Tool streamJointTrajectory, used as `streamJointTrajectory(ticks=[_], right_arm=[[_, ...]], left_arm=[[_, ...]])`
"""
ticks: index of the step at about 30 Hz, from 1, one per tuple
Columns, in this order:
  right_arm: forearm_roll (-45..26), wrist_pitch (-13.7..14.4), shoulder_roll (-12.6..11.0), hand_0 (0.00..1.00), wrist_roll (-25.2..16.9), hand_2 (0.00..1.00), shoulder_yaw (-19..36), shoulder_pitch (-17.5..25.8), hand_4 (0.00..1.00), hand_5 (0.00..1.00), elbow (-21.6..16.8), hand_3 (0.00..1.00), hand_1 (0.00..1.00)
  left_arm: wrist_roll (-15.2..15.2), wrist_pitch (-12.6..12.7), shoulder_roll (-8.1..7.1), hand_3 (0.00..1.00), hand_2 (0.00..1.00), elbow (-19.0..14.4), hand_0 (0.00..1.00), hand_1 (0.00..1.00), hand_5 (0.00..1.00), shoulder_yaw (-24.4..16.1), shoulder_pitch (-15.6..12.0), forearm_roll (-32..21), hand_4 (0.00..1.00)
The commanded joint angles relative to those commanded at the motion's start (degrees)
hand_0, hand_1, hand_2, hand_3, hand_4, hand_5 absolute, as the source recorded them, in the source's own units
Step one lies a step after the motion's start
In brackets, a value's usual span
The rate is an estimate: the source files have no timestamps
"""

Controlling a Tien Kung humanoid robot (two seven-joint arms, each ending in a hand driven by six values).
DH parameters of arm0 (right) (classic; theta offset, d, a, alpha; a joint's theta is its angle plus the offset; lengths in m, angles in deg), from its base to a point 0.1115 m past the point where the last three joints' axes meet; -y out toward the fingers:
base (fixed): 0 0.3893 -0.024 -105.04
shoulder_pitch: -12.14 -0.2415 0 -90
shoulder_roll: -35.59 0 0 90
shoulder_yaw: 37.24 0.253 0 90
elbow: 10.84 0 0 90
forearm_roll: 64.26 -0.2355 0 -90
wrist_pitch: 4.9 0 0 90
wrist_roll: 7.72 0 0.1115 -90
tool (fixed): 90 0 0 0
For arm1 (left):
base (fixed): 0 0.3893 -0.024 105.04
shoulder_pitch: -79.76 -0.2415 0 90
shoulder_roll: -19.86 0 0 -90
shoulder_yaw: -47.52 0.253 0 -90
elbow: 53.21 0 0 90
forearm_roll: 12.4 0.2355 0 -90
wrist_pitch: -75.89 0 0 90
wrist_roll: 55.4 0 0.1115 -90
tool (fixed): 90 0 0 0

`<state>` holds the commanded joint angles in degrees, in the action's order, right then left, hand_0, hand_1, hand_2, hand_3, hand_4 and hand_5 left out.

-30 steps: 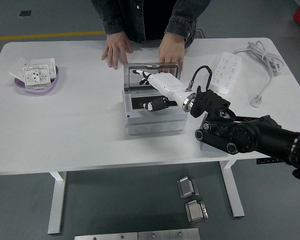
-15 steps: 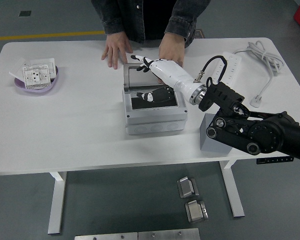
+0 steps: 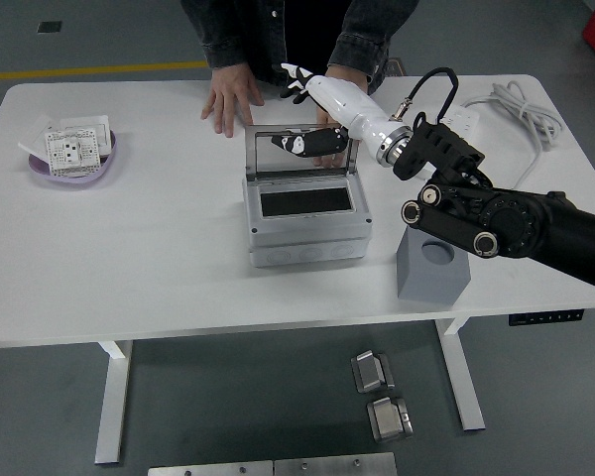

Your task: Pick up the cylinder from the cube,place it in the box,flap close box

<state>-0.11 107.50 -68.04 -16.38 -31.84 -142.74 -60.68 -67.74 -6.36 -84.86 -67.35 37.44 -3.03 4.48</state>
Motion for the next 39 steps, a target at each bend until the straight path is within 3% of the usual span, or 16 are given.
streamJointTrajectory(ticks=[6,12,23,39], right_arm=[[-7.8,-0.3,1.6,0.827,-1.4,0.773,-4.0,-0.1,0.809,0.352,6.4,0.992,0.697],[-10.5,-0.3,1.7,0.828,-1.6,0.775,-4.8,0.6,0.802,0.360,7.4,0.992,0.700],[-3.5,0.9,-0.6,0.829,-0.7,0.774,-3.0,3.2,0.806,0.392,0.9,0.990,0.702],[10.0,0.9,-6.9,0.826,3.1,0.776,1.5,7.9,0.802,0.417,-11.8,0.983,0.696]], left_arm=[[0.1,0.0,-0.04,0.639,0.621,-0.1,0.651,0.651,0.572,0.3,0.4,-0.1,0.567],[0.3,-0.1,0.03,0.639,0.621,-0.1,0.651,0.651,0.572,0.6,0.4,-0.4,0.568],[0.9,0.1,0.35,0.639,0.620,-0.1,0.651,0.651,0.571,1.7,0.1,-2.1,0.568],[1.4,0.2,0.73,0.638,0.621,-0.1,0.651,0.651,0.571,2.7,-0.7,-3.8,0.568]])
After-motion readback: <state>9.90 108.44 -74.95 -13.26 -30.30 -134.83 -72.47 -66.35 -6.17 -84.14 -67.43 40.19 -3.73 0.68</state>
